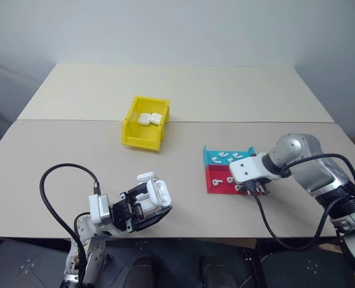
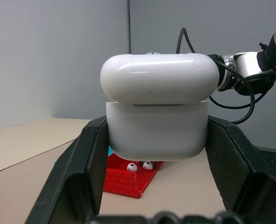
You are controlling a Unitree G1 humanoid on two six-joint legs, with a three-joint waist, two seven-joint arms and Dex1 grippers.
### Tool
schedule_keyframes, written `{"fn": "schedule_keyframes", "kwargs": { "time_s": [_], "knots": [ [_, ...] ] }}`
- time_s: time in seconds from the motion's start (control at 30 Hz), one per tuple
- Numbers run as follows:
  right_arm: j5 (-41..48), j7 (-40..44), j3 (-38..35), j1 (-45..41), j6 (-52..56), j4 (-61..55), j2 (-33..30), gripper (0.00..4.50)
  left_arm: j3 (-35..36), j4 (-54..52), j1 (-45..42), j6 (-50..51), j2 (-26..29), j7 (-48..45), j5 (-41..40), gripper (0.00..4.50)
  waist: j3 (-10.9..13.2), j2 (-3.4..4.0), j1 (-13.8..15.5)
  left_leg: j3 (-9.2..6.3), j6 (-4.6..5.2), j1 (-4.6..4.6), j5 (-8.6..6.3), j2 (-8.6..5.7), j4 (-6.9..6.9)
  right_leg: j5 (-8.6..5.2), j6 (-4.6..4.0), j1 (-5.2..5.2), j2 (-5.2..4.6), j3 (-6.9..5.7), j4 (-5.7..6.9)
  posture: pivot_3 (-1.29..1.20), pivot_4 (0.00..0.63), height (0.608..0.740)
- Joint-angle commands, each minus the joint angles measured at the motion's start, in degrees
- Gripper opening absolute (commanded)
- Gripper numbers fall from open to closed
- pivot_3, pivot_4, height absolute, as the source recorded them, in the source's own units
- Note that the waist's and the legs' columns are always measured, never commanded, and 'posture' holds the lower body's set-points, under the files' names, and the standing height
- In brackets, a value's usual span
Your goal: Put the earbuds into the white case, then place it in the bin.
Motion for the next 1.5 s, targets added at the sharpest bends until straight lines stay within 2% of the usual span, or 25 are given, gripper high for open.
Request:
{"fn": "schedule_keyframes", "kwargs": {
  "time_s": [0.03, 0.13, 0.17, 0.23, 0.53, 0.7, 0.77, 0.93, 1.03, 1.17, 1.27, 1.33, 1.5],
  "knots": [
    [-0.23, 0.62, -0.70, -1.38, -0.41, -0.82, 0.20, 1.43, -0.14, -1.92, 0.02, -0.29, 0.08, 0.32, 0.10, 2.79, 0.00, 0.00, 0.00, 0.00, 0.00, 0.00, 0.00, 0.00, 0.00, 0.00, 0.00, 0.00, 0.00, 0.00, 0.00, 0.00, 0.150, 0.740],
    [-0.14, 0.78, -0.72, -1.27, -0.57, -0.84, 0.15, 1.43, -0.16, -1.53, -0.17, -0.65, -0.22, 0.45, 0.26, 2.79, 0.00, 0.00, 0.00, 0.00, 0.00, 0.00, 0.00, 0.00, 0.00, 0.00, 0.00, 0.00, 0.00, 0.00, 0.00, 0.00, 0.150, 0.740],
    [-0.14, 0.78, -0.73, -1.23, -0.65, -0.83, 0.11, 1.07, -0.14, -1.45, -0.21, -0.70, -0.26, 0.48, 0.30, 2.79, 0.00, 0.00, 0.01, 0.00, 0.00, 0.00, 0.00, 0.00, 0.00, 0.00, 0.00, 0.00, 0.00, 0.00, 0.00, 0.00, 0.150, 0.740],
    [-0.14, 0.74, -0.78, -1.19, -0.80, -0.80, 0.07, 0.67, -0.06, -1.42, -0.19, -0.71, -0.29, 0.54, 0.40, 2.79, 0.00, 0.00, 0.00, 0.00, 0.00, 0.00, 0.00, 0.00, 0.00, 0.00, 0.00, 0.00, 0.00, 0.00, 0.00, 0.00, 0.150, 0.740],
    [1.09, 0.28, -2.80, -1.20, 1.79, -3.32, -0.53, 0.67, -0.06, -1.11, -0.75, -0.70, -0.51, 0.58, 0.34, 2.79, 0.00, 0.00, 0.00, 0.00, 0.00, 0.00, 0.00, 0.00, 0.00, 0.00, 0.00, 0.00, 0.00, 0.00, 0.00, 0.00, 0.150, 0.740],
    [7.60, -0.89, -11.54, -2.60, 11.73, -10.03, -2.34, 0.67, -0.05, -2.37, -2.86, 1.05, -1.46, 1.58, -1.54, 2.79, 0.00, 0.01, 0.10, -0.02, 0.00, -0.02, 0.00, 0.00, 0.02, 0.00, 0.00, -0.01, 0.00, -0.01, 0.02, 0.00, 0.150, 0.740],
    [11.60, -3.75, -17.32, -3.23, 16.91, -12.04, -1.66, 0.67, -0.09, -3.27, -4.00, 2.80, -1.42, 2.13, -2.76, 2.79, 0.00, 0.00, 0.09, -0.04, 0.01, -0.02, 0.00, 0.00, 0.03, 0.00, 0.00, 0.00, 0.00, -0.02, 0.02, 0.00, 0.150, 0.740],
    [30.73, -18.88, -43.05, -0.68, 25.33, -17.69, 10.80, 0.67, -0.27, -2.39, -9.85, 7.04, -2.12, 2.54, -5.55, 2.79, 0.00, -0.01, 0.19, -0.14, 0.01, -0.03, -0.01, 0.00, 0.06, 0.00, 0.00, 0.07, 0.01, -0.09, 0.04, 0.00, 0.150, 0.740],
    [38.62, -24.39, -51.44, 5.13, 22.89, -22.44, 17.38, 0.67, -0.35, -1.49, -12.66, 9.50, -2.17, 1.17, -7.14, 2.79, -0.02, -0.02, 0.50, -0.35, 0.02, -0.13, -0.01, 0.00, 0.10, 0.01, 0.00, 0.17, 0.01, -0.33, -0.01, 0.00, 0.150, 0.740],
    [48.37, -29.02, -53.61, 11.42, 23.91, -27.76, 22.76, 0.67, -0.87, 0.44, -15.65, 12.43, -1.70, -3.03, -8.63, 2.79, -0.06, 0.09, 0.23, -0.47, 0.03, -0.29, -0.01, -0.01, 0.16, 0.01, 0.00, 0.07, 0.00, -0.45, 0.02, 0.00, 0.150, 0.740],
    [56.84, -31.14, -53.04, 15.47, 21.78, -30.70, 28.61, 0.67, -1.84, 2.96, -18.55, 13.10, -2.58, -5.44, -7.62, 2.79, -0.11, 0.19, -0.25, -0.52, 0.05, -0.23, 0.01, -0.01, 0.14, 0.01, -0.01, 0.08, 0.02, -0.47, 0.11, 0.00, 0.150, 0.740],
    [59.45, -31.67, -51.14, 17.50, 19.57, -32.50, 31.82, 0.67, -2.31, 4.60, -20.60, 13.10, -3.07, -6.50, -6.83, 2.79, -0.15, 0.25, -0.25, -0.61, 0.06, -0.20, 0.01, 0.02, 0.13, 0.01, -0.03, 0.15, 0.09, -0.49, 0.11, 0.00, 0.150, 0.740],
    [55.96, -30.16, -42.94, 22.94, 11.77, -35.36, 34.81, 0.67, -2.43, 5.34, -23.67, 14.80, -3.61, -6.18, -6.33, 2.79, -0.17, 0.28, -0.22, -0.69, 0.05, -0.26, 0.01, 0.01, 0.15, 0.00, -0.03, 0.13, 0.09, -0.57, 0.06, 0.00, 0.150, 0.740]
  ]
}}
